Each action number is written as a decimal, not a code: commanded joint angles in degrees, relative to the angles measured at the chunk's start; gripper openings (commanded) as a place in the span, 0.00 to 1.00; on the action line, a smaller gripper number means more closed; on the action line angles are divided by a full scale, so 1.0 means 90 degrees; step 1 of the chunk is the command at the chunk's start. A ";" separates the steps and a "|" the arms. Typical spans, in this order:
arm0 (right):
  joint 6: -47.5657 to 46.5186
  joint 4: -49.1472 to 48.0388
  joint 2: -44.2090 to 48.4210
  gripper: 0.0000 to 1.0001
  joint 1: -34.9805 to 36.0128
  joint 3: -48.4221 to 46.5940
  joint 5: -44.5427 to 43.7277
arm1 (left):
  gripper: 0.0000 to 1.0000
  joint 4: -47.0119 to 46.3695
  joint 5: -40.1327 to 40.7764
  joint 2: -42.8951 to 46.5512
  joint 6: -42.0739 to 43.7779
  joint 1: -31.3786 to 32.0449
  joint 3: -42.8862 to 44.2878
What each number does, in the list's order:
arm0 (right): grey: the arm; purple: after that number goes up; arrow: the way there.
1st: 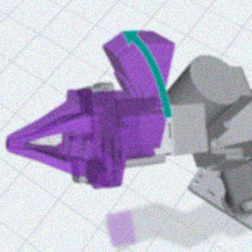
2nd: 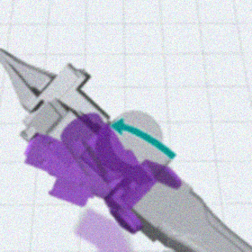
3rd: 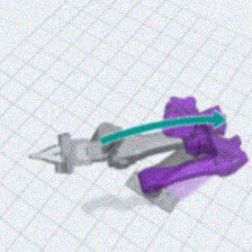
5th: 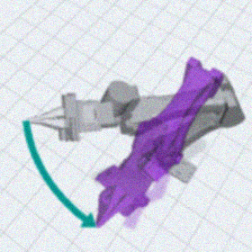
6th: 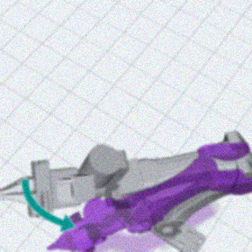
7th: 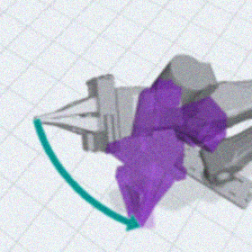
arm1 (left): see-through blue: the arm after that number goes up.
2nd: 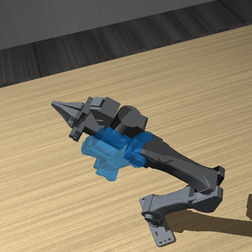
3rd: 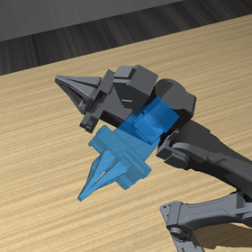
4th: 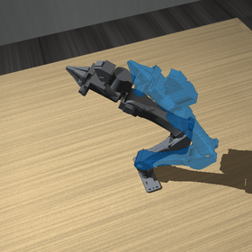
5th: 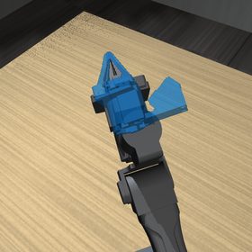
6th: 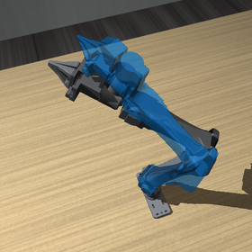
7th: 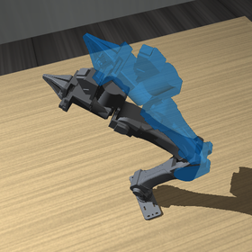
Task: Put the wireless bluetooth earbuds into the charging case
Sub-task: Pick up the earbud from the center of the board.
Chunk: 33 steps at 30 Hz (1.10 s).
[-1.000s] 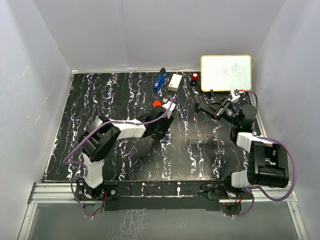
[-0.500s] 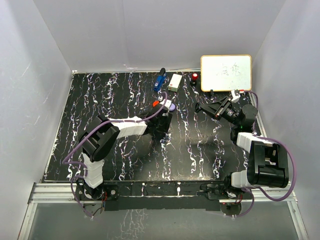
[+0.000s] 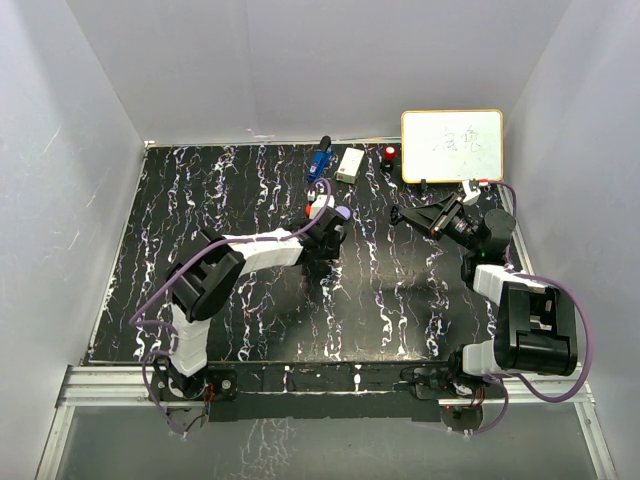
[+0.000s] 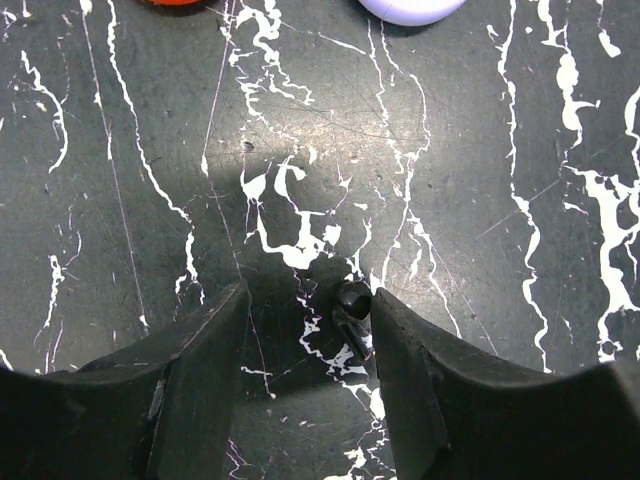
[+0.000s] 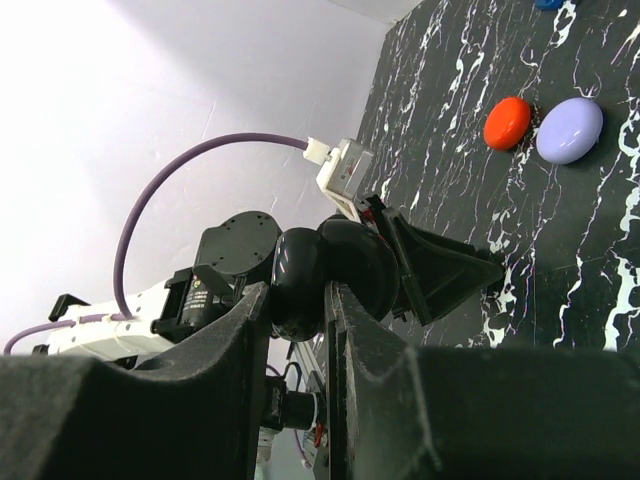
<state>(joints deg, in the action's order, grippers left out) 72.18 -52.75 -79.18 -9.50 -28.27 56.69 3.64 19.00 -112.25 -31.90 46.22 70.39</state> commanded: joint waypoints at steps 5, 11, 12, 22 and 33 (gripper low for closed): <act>0.0127 -0.0691 -0.0018 0.00 -0.0031 0.0055 0.0083 | 0.48 0.1306 0.0530 -0.0551 -0.0875 0.0348 0.0418; 0.0281 -0.0957 -0.0127 0.00 -0.0031 0.0075 0.0136 | 0.44 0.1361 0.0546 -0.0560 -0.0999 0.0415 0.0411; 0.0303 -0.0993 -0.0149 0.00 -0.0029 0.0080 0.0145 | 0.44 0.1377 0.0545 -0.0565 -0.1002 0.0415 0.0411; 0.0474 -0.1292 -0.0250 0.00 -0.0029 0.0148 0.0215 | 0.39 0.1100 0.0350 -0.0581 -0.0723 0.0580 0.0493; 0.0495 -0.1323 -0.0198 0.00 -0.0068 0.0192 0.0223 | 0.41 0.0384 -0.0270 -0.0415 -0.0467 0.0724 0.0269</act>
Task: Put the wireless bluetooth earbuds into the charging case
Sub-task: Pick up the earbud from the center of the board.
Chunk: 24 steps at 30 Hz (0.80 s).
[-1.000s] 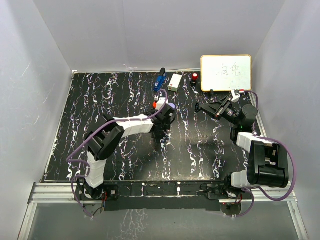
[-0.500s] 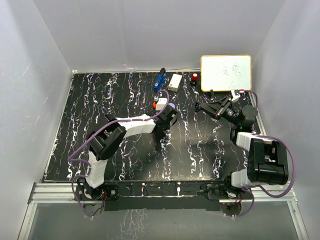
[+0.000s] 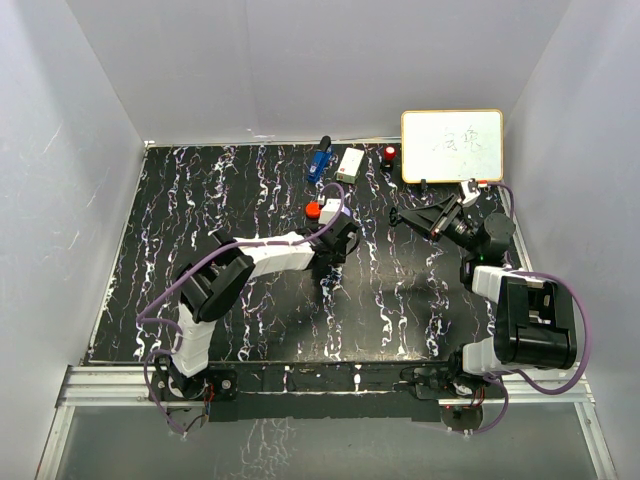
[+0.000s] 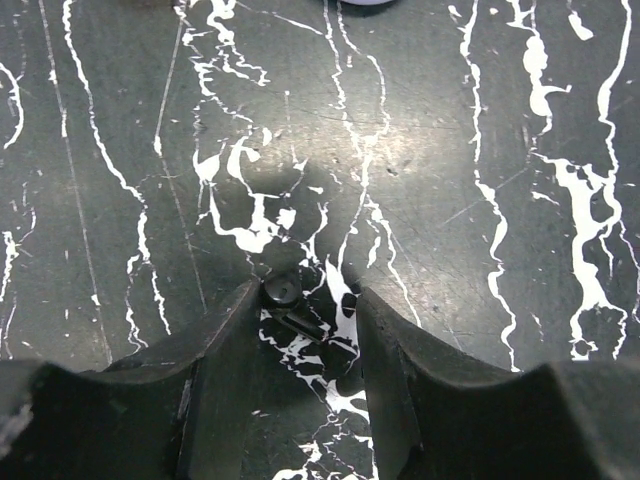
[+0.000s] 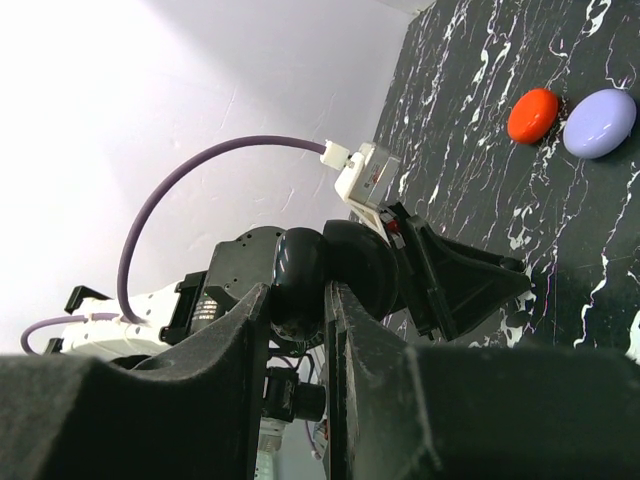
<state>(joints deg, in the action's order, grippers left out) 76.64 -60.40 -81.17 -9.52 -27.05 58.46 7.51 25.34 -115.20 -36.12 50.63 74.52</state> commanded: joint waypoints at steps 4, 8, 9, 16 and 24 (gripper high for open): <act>0.0000 -0.0471 0.0032 0.00 -0.0075 0.0075 0.0030 | 0.41 -0.0172 -0.0951 -0.0098 0.0149 0.0234 -0.0190; 0.0008 -0.0467 0.0063 0.00 -0.0109 0.0077 0.0045 | 0.41 -0.0285 -0.1023 -0.0136 0.0256 0.0236 -0.0177; 0.0010 -0.0459 0.0068 0.00 -0.0121 0.0083 0.0054 | 0.41 -0.0303 -0.1034 -0.0143 0.0268 0.0234 -0.0175; 0.0009 -0.0465 0.0080 0.00 -0.0196 0.0105 0.0080 | 0.41 -0.0498 -0.1126 -0.0157 0.0402 0.0234 -0.0185; 0.0010 -0.0450 0.0074 0.00 -0.0275 0.0123 0.0100 | 0.41 -0.0745 -0.1317 -0.0207 0.0474 0.0240 -0.0195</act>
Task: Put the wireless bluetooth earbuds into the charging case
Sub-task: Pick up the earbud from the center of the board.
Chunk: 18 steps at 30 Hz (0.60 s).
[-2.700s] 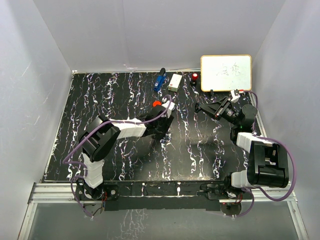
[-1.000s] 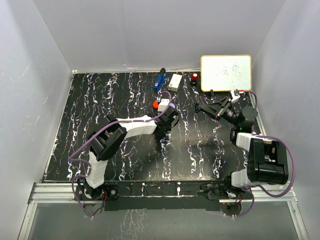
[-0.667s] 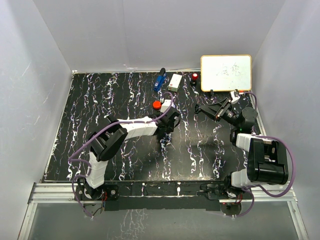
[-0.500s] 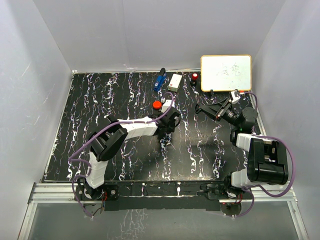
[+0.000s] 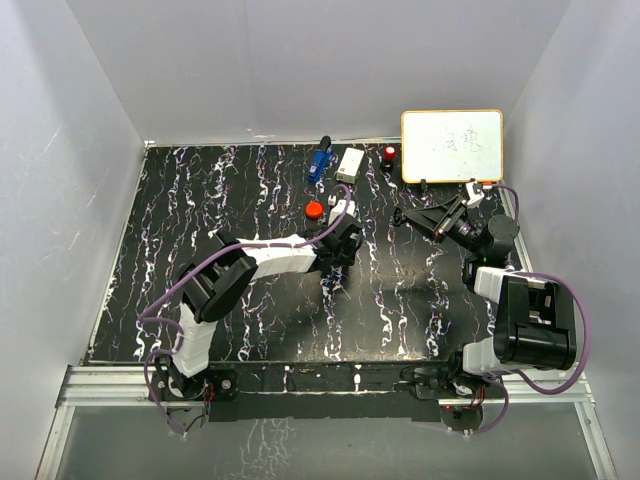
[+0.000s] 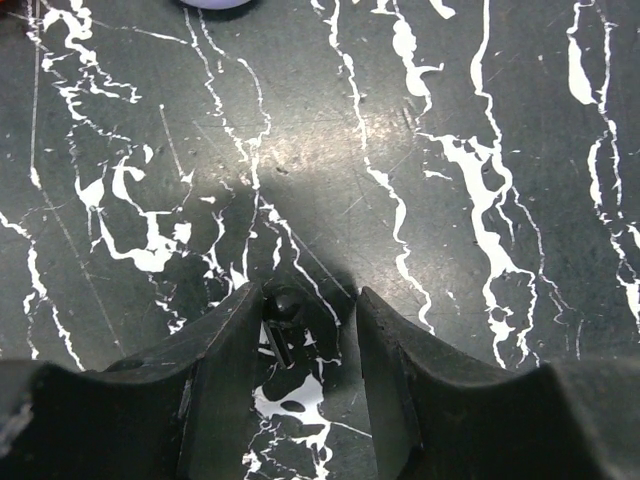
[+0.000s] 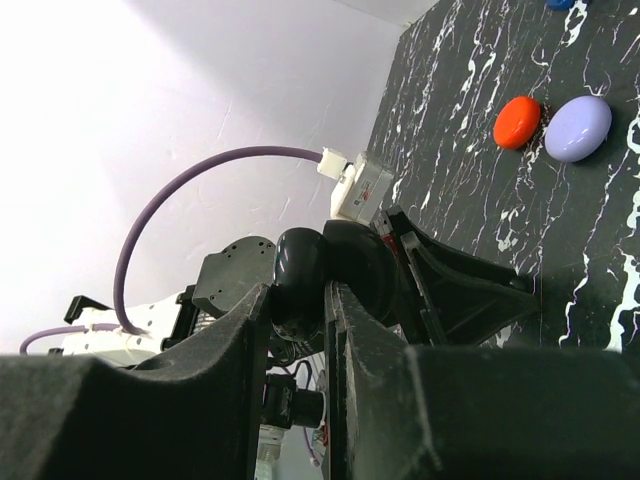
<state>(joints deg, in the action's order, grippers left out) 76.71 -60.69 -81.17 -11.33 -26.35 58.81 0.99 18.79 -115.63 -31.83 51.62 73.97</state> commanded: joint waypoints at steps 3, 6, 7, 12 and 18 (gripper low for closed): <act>0.0002 -0.0419 0.0064 0.00 -0.0098 0.0047 0.0081 | 0.41 -0.0105 -0.0638 -0.0177 0.0036 0.0136 -0.0129; 0.0005 -0.0425 0.0071 0.00 -0.0125 0.0055 0.0103 | 0.41 -0.0129 -0.0669 -0.0210 0.0076 0.0138 -0.0105; 0.0003 -0.0420 0.0073 0.00 -0.0134 0.0056 0.0101 | 0.41 -0.0146 -0.0689 -0.0222 0.0085 0.0147 -0.0096; 0.0002 -0.0416 0.0073 0.00 -0.0162 0.0057 0.0118 | 0.41 -0.0184 -0.0669 -0.0230 0.0126 0.0164 -0.0089; 0.0002 -0.0422 0.0066 0.00 -0.0176 0.0057 0.0127 | 0.42 0.0642 -0.0061 -0.0296 0.0099 0.0174 0.0241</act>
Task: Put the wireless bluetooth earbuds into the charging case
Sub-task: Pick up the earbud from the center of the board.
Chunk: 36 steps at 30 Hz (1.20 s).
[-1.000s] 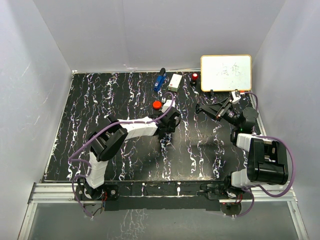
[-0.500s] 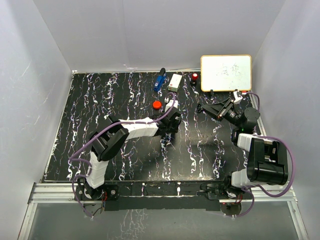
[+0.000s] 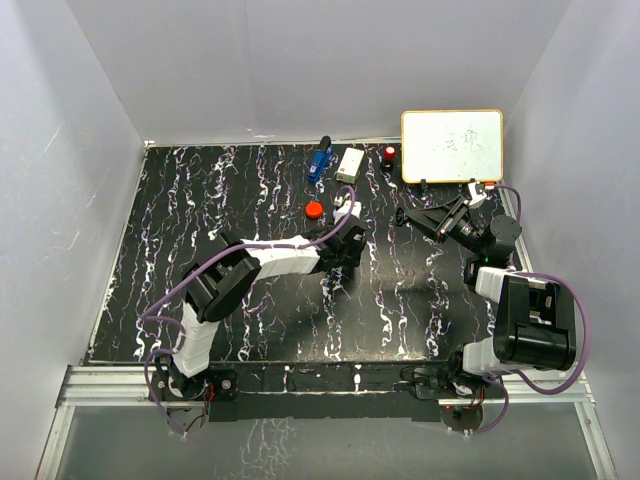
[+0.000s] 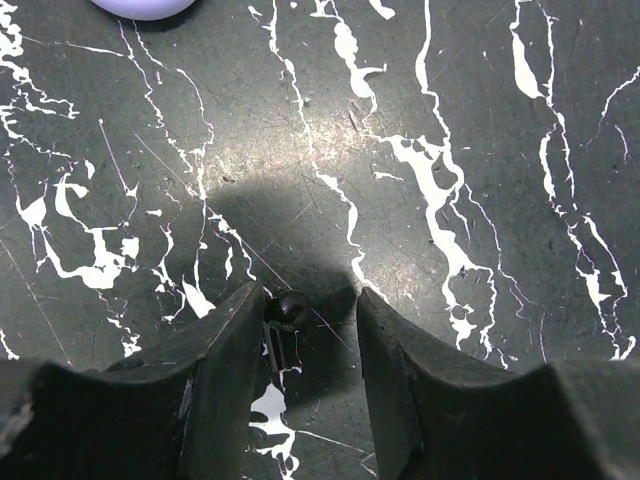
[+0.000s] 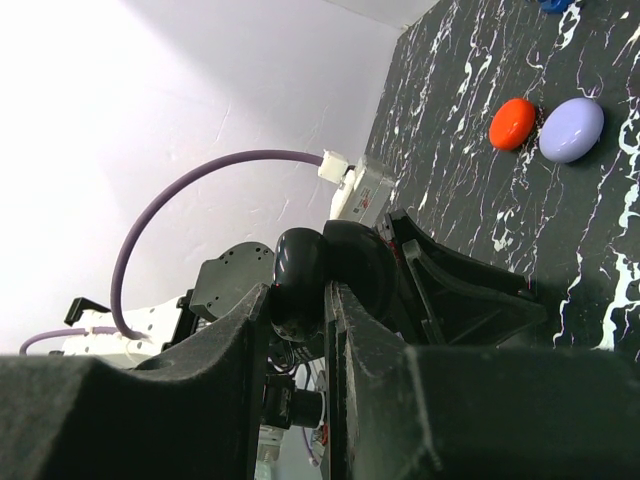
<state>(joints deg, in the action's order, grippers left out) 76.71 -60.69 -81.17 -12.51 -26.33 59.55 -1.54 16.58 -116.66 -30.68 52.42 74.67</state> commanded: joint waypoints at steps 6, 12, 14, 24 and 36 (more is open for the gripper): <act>0.0002 -0.0424 0.0044 0.00 -0.0045 0.0026 0.0041 | 0.42 0.1403 0.0467 -0.0200 -0.0248 0.0090 0.0326; 0.0010 -0.0420 0.0027 0.00 -0.0045 0.0015 0.0052 | 0.42 0.1708 0.0531 -0.0244 -0.0487 0.0083 0.0398; 0.0021 -0.0434 0.0015 0.00 -0.0045 0.0015 0.0051 | 0.42 0.1730 0.0554 -0.0250 -0.0556 0.0093 0.0394; 0.0067 -0.0473 0.0043 0.00 -0.0045 0.0005 0.0080 | 0.39 0.2067 0.0946 -0.0450 -0.0828 0.0204 0.0590; 0.0081 -0.0511 0.0029 0.00 -0.0055 0.0064 0.0084 | 0.34 0.2182 0.1096 -0.0563 -0.0909 0.0223 0.0589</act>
<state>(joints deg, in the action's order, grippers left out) 77.10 -60.75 -81.17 -12.53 -26.33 59.96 11.05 26.76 -119.22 -38.24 54.30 80.90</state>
